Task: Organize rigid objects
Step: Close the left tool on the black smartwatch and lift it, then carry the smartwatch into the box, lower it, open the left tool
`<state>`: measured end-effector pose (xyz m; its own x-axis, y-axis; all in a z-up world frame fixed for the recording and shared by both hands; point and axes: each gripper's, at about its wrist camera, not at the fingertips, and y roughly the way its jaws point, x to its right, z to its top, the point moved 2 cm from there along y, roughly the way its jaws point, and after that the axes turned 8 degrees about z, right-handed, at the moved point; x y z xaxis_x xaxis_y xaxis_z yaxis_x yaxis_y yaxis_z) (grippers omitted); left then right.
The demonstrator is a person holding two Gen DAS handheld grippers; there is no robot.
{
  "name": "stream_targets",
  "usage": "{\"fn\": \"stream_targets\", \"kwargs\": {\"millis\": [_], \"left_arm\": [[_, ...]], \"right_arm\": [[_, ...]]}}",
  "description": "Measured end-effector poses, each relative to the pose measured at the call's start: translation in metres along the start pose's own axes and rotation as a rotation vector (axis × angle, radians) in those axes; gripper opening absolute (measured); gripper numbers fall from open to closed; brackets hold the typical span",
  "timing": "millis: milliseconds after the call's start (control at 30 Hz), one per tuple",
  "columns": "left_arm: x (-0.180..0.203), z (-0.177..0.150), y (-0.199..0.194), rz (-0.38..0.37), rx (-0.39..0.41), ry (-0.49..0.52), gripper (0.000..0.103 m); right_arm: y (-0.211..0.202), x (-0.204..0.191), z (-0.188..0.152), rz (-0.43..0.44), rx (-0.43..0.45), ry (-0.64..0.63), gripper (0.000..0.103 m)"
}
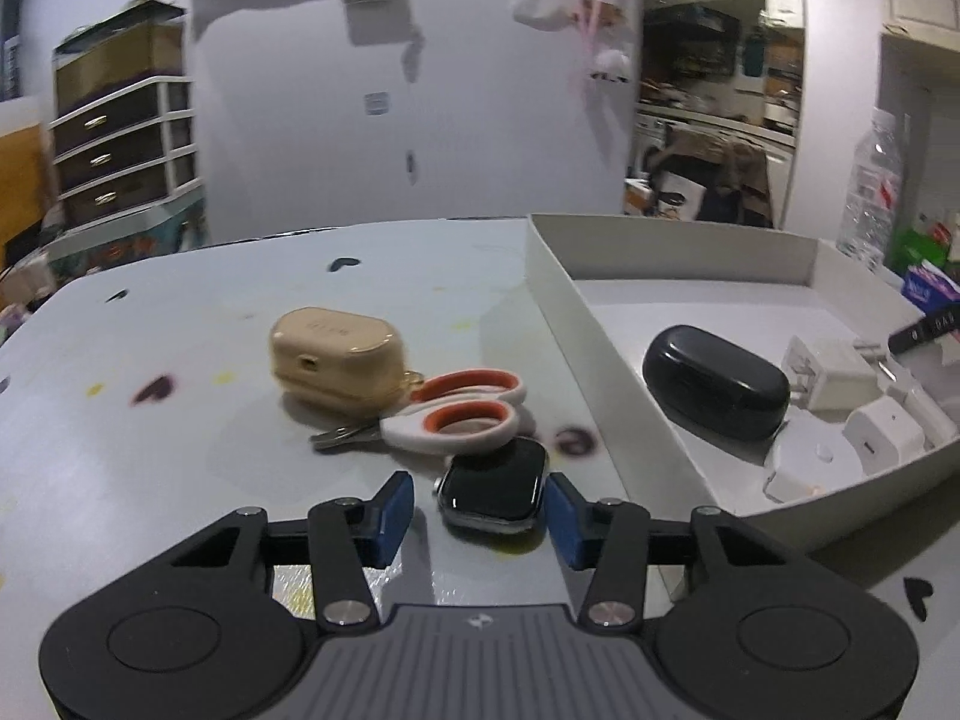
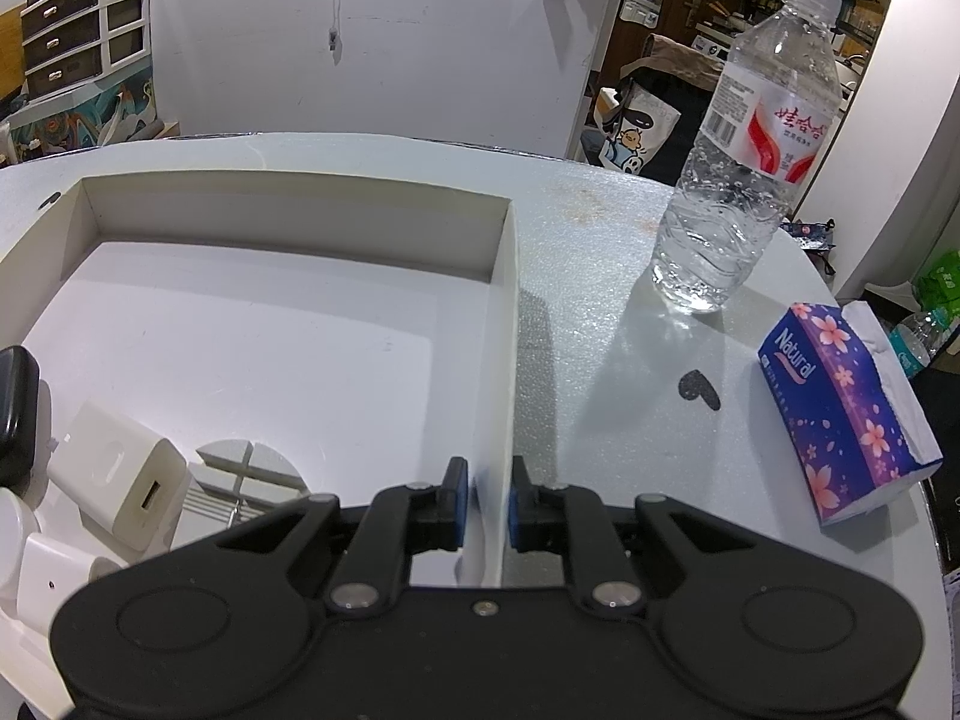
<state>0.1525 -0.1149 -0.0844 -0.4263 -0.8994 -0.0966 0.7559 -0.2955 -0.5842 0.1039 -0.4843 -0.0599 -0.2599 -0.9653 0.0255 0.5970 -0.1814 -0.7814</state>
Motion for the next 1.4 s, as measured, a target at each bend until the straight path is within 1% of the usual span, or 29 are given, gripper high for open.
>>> {"fn": "stream_targets", "kwargs": {"millis": [133, 167, 200, 400, 667, 733, 833, 933, 1000, 1067, 1133, 1200, 1333, 1400], "left_arm": [[0.0, 0.001, 0.004, -0.016, 0.01, 0.011, 0.048], [0.001, 0.0, 0.003, -0.015, 0.013, 0.015, 0.043], [0.003, -0.001, 0.001, -0.012, 0.014, 0.016, 0.042], [0.004, -0.014, -0.017, 0.026, 0.009, -0.01, 0.042], [-0.001, -0.032, -0.046, 0.006, -0.006, 0.019, 0.042], [-0.002, -0.034, -0.05, 0.005, -0.019, 0.014, 0.042], [0.0, -0.034, -0.05, 0.028, -0.027, -0.016, 0.043], [0.004, -0.032, -0.046, 0.05, -0.028, -0.03, 0.046], [0.006, -0.029, -0.042, 0.067, -0.03, -0.045, 0.051], [0.008, -0.027, -0.039, 0.082, -0.027, -0.052, 0.051], [0.009, -0.025, -0.038, 0.083, -0.029, -0.05, 0.05], [0.008, -0.025, -0.039, 0.081, -0.027, -0.051, 0.04], [0.004, -0.027, -0.042, 0.107, -0.023, -0.072, 0.04], [0.003, -0.023, -0.045, 0.116, 0.0, -0.091, 0.04]], "right_arm": [[0.0, 0.0, 0.0, 0.0, 0.0, 0.0, 0.014], [0.0, 0.0, 0.0, 0.0, 0.0, 0.0, 0.014], [0.0, 0.0, 0.0, 0.0, 0.0, 0.0, 0.014], [0.0, 0.0, 0.0, 0.0, 0.0, 0.001, 0.014], [0.001, 0.0, 0.0, -0.003, 0.001, -0.002, 0.014], [0.001, 0.0, 0.0, -0.004, 0.001, -0.003, 0.014], [0.001, 0.0, 0.0, -0.003, 0.001, -0.003, 0.014], [0.001, 0.0, 0.0, -0.003, 0.001, -0.003, 0.014], [0.001, -0.001, 0.0, -0.003, 0.001, -0.003, 0.014], [0.001, -0.001, 0.0, -0.004, 0.001, -0.003, 0.014], [0.001, 0.0, 0.0, -0.003, 0.001, -0.003, 0.014], [0.001, -0.001, -0.001, -0.004, 0.001, -0.003, 0.014], [0.001, -0.001, -0.001, -0.005, 0.001, -0.005, 0.014], [0.001, -0.001, -0.001, -0.005, 0.001, -0.004, 0.014]]}}
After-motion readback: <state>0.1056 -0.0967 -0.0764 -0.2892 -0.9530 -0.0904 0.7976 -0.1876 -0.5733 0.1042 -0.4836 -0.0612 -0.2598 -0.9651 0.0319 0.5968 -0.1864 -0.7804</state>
